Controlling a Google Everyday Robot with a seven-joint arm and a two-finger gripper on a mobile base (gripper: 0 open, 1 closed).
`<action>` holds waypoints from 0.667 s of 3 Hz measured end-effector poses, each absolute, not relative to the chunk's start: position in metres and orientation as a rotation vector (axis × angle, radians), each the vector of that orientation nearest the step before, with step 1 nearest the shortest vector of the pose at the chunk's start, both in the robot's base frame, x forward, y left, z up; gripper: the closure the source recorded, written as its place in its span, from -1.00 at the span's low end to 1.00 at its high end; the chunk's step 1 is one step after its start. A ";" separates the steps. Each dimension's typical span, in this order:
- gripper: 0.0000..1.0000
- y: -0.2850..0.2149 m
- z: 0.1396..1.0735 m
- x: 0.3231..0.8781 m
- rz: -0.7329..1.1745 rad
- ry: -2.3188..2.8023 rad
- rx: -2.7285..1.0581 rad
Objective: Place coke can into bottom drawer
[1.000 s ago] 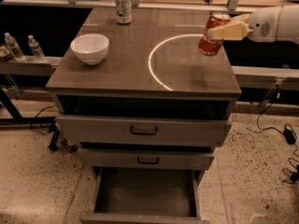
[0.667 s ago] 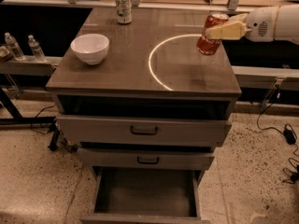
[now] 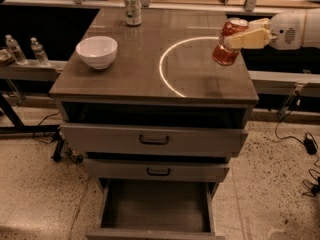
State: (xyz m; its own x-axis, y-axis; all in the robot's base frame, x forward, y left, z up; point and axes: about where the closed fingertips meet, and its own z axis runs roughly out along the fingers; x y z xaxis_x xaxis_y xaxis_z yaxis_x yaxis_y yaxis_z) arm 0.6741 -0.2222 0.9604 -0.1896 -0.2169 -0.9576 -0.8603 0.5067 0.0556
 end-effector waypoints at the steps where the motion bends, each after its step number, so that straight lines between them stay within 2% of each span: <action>1: 1.00 -0.253 0.977 0.590 0.676 1.698 -0.928; 2: 1.00 -0.281 0.969 0.504 0.587 1.799 -0.905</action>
Offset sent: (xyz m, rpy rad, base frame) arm -0.2498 -0.0772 0.0101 -0.2120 0.0221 -0.1553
